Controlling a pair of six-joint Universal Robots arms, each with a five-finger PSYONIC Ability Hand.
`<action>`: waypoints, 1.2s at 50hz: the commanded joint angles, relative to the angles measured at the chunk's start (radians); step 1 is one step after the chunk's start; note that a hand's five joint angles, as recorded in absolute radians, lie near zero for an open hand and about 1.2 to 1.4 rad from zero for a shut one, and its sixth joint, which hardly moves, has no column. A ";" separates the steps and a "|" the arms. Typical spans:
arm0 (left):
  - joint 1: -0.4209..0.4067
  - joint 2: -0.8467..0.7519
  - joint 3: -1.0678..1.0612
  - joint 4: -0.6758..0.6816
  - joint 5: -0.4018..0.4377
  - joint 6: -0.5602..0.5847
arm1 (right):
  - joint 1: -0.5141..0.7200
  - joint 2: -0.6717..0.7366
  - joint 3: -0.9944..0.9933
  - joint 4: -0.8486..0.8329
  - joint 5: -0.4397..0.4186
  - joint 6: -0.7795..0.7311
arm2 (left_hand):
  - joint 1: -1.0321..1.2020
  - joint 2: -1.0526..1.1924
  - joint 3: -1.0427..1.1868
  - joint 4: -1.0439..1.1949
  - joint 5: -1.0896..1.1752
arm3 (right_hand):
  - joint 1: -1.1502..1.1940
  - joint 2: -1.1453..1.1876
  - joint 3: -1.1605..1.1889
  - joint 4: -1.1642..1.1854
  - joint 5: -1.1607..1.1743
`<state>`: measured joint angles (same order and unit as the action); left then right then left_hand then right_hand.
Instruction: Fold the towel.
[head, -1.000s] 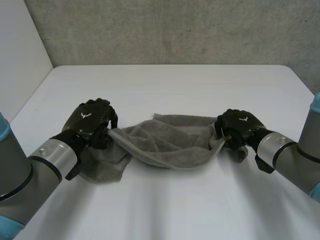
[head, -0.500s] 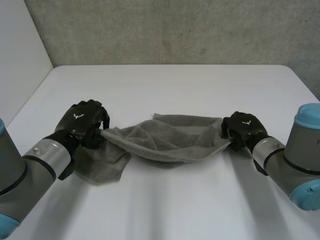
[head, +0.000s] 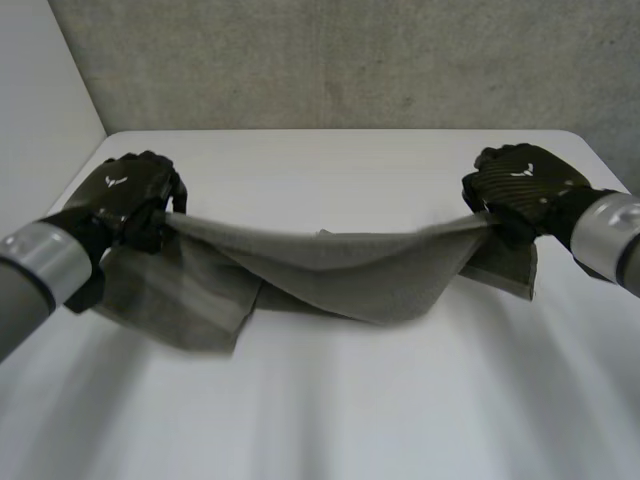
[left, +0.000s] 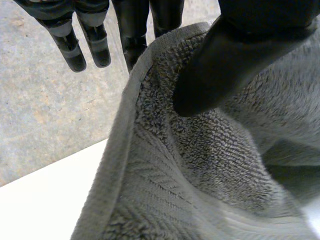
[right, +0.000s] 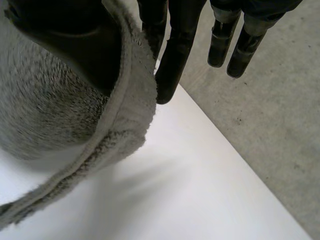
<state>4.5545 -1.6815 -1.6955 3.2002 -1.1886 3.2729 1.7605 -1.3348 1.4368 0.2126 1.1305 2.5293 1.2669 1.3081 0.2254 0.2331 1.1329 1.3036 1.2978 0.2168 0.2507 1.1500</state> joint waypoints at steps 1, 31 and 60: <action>-0.015 -0.248 0.263 -0.010 -0.008 0.143 | 0.071 0.181 -0.213 -0.087 0.043 -0.043 | 0.129 0.088 -0.051 -0.059 0.089 | 0.093 0.098 -0.042 -0.076 0.072; -0.043 -0.264 0.390 0.308 0.029 0.045 | 0.030 0.137 -0.157 -0.294 0.121 0.151 | 0.129 0.088 -0.051 -0.059 0.089 | 0.093 0.098 -0.042 -0.076 0.072; 0.020 0.221 -0.269 0.112 0.049 0.117 | -0.199 -0.417 0.275 0.005 -0.069 0.191 | 0.129 0.088 -0.051 -0.059 0.089 | 0.093 0.098 -0.042 -0.076 0.072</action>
<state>4.5318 -1.6196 -1.8936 3.3927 -1.1523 3.3574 1.6718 -1.6167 1.7279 0.0810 1.1815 2.7210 1.2669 1.3283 0.2254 0.2331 1.1330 1.3037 1.3093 0.2168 0.2507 1.1506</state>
